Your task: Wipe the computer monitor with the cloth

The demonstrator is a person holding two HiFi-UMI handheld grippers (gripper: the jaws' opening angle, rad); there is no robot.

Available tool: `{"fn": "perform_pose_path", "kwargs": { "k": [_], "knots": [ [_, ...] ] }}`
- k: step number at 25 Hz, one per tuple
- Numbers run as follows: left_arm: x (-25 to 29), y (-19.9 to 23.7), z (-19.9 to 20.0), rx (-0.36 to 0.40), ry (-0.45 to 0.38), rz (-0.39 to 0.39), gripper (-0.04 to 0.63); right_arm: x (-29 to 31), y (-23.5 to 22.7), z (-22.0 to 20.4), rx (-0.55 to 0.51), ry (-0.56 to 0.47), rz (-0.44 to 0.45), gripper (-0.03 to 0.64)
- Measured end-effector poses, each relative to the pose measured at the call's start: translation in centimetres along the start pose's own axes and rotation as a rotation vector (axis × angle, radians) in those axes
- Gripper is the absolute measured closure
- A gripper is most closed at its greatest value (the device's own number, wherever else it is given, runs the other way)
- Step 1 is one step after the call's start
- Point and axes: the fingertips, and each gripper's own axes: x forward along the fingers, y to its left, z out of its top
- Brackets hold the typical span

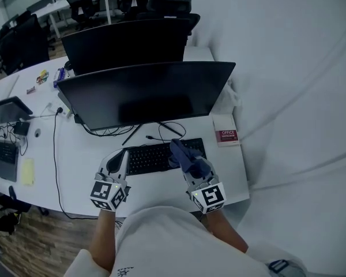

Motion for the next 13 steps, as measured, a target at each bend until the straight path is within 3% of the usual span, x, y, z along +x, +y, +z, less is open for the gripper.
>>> {"fn": "perform_pose_path", "kwargs": {
  "k": [13],
  "knots": [
    [0.2,-0.7,0.3,0.022,0.007,-0.003,0.588,0.2,-1.3,0.9,0.060,-0.038,-0.015,0.515]
  ]
}}
